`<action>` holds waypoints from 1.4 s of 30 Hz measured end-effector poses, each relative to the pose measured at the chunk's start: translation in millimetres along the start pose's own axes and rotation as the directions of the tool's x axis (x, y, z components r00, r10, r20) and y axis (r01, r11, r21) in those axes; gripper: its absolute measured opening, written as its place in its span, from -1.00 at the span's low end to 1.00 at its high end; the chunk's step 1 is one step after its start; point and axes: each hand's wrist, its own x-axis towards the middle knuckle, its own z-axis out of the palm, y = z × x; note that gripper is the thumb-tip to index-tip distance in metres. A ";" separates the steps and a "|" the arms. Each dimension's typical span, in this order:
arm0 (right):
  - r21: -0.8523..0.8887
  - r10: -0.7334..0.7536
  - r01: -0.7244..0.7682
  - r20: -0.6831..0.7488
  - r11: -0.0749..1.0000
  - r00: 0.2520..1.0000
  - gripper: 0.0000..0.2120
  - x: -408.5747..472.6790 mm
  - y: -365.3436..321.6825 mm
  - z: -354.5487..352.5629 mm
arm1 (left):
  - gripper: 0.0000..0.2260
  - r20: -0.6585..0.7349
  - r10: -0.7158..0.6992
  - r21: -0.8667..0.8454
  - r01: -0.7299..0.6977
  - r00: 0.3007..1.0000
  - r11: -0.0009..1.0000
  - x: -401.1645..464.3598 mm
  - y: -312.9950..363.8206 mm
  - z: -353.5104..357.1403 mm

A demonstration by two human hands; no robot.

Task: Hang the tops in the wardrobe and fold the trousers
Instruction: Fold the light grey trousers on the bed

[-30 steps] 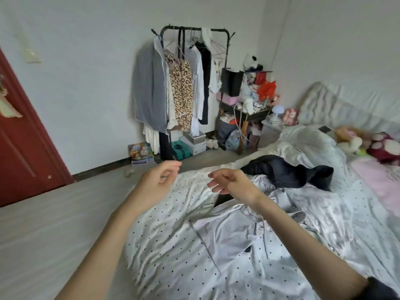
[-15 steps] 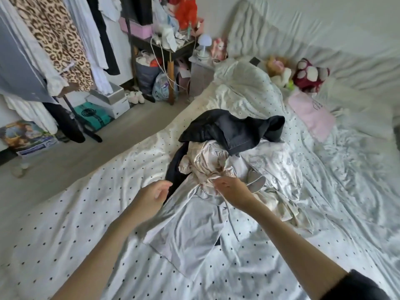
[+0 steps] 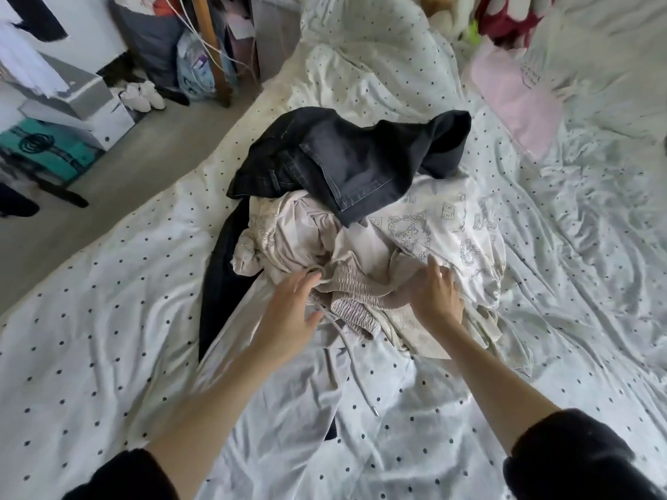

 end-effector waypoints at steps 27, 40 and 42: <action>0.462 0.005 0.120 -0.261 0.879 0.965 -0.72 -185.7 76.5 -123.7 | -0.74 -0.021 0.226 0.167 -0.220 0.974 0.961 -129.4 134.4 -56.2; 0.511 0.079 0.124 -0.357 0.850 0.931 -0.73 -311.4 217.5 -201.4 | -0.62 0.176 0.335 0.278 -0.373 0.926 0.885 -279.5 273.4 -0.5; 0.516 0.104 0.113 -0.373 0.849 0.922 -0.73 -324.1 254.3 -215.6 | -0.62 0.223 0.354 0.244 -0.404 0.908 0.882 -295.2 301.7 25.2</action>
